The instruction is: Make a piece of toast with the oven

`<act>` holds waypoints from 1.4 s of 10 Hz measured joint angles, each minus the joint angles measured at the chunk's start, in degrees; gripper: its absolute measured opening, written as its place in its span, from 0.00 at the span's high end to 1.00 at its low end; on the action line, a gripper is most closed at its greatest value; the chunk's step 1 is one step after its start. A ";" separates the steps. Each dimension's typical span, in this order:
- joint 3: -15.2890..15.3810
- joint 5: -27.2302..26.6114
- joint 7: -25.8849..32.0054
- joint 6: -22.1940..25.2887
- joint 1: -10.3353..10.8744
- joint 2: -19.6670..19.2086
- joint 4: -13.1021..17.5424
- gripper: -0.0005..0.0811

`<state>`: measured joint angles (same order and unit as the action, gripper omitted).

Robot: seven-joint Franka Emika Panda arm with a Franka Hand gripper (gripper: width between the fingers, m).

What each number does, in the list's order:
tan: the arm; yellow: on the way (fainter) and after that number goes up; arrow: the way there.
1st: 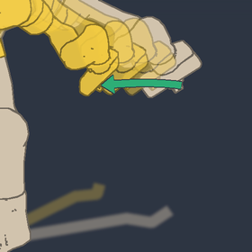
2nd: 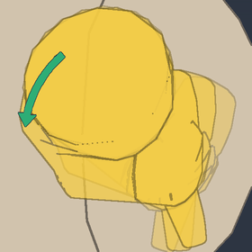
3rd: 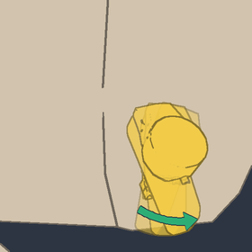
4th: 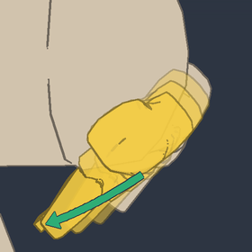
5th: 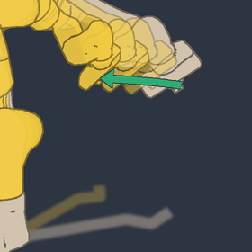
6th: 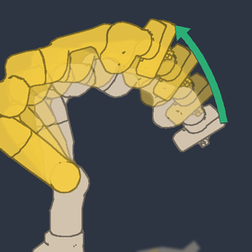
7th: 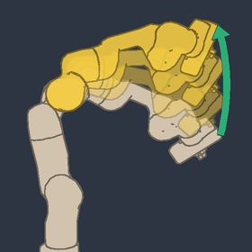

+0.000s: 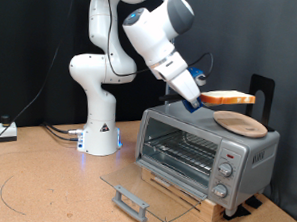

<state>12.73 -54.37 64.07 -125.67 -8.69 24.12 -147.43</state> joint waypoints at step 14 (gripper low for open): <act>-19.39 20.61 9.54 16.39 -13.78 -3.25 5.91 0.48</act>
<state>-6.66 -33.76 73.60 -109.28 -22.47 20.88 -141.52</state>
